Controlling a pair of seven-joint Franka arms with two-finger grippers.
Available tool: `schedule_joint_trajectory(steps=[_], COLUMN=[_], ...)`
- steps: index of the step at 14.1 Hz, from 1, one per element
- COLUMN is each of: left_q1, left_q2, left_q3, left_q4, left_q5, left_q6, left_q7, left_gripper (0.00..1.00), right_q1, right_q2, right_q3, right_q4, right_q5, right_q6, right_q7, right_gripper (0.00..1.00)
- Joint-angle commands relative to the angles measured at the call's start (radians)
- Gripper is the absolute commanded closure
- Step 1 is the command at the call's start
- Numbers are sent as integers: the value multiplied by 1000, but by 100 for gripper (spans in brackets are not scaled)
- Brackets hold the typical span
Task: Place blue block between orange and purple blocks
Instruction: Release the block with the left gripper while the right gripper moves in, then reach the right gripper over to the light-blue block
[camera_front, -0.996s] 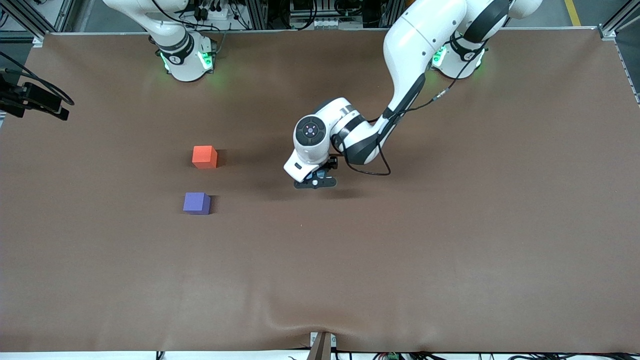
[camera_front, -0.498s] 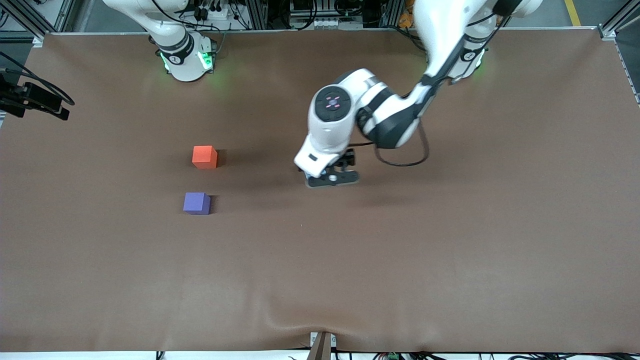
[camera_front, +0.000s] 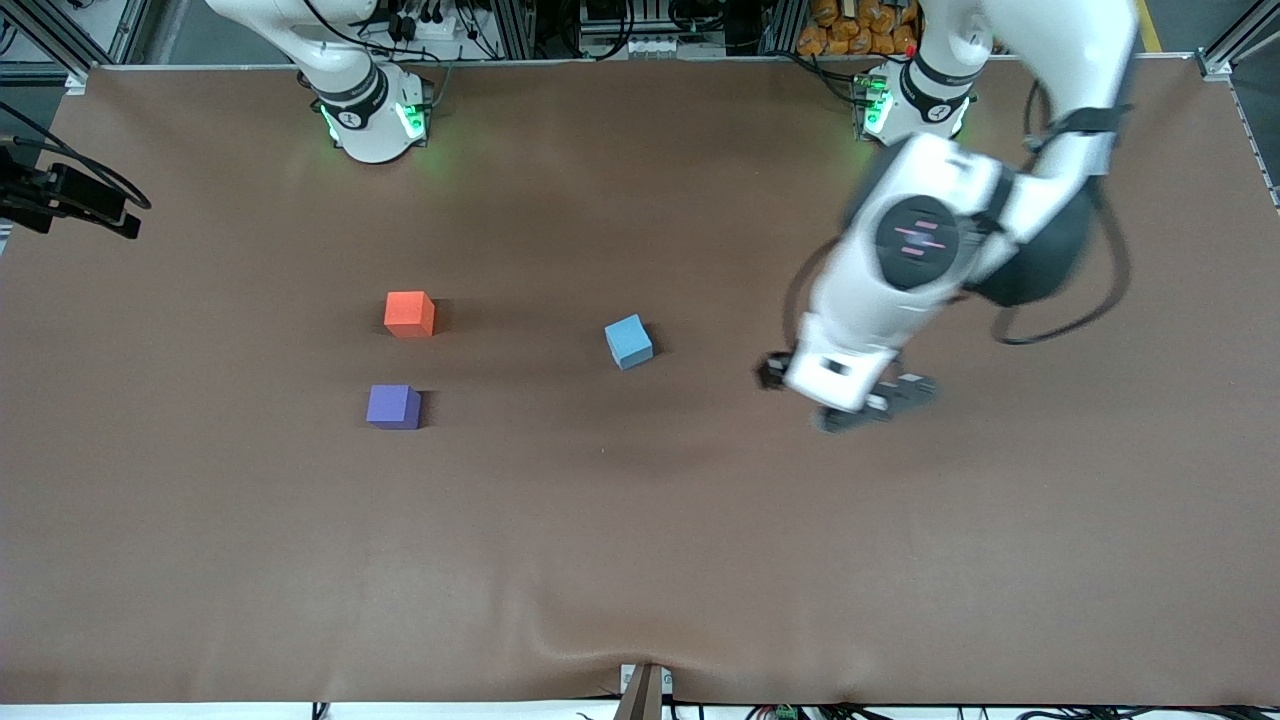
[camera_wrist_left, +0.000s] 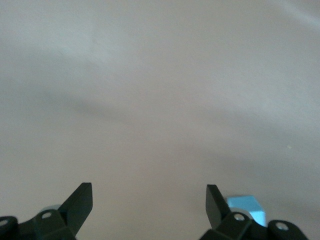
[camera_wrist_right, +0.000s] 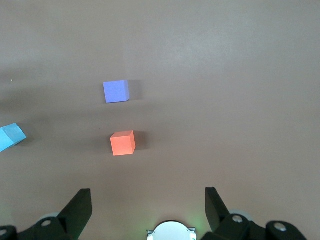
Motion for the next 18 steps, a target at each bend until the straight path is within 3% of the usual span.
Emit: schedule_joint_trajectory(steps=[1,4,8,11,15,18], left_q1=[97,200,274,309,218,217], left_q2=[-109,-186,-219,-243,-338,-418], left_q3=[-17,-17,-14,33,214,221], left_q4=[-126,-174,-175,-180,-220,-225], left_q5=[0,-24,-52,-54,-54,-52], left_q6=[-3,-4,-40,-87,-151,-257], left_q7=[143,298,426,622,820,882], left_gripper=[0,0,0,0,0,0], right_q1=[23,41,177,260,435,555], right_q2=[72,112,162,218,282,307], right_q3=[8,9,9,10,9,11], right_q4=[4,7,4,4,-43,-152], right_q5=[4,12,26,113,116,112], right_q6=[-11,-42,-28,28,221,459], right_q7=[-13,-13,1,1,-5,1], right_gripper=[0,0,0,0,0,0])
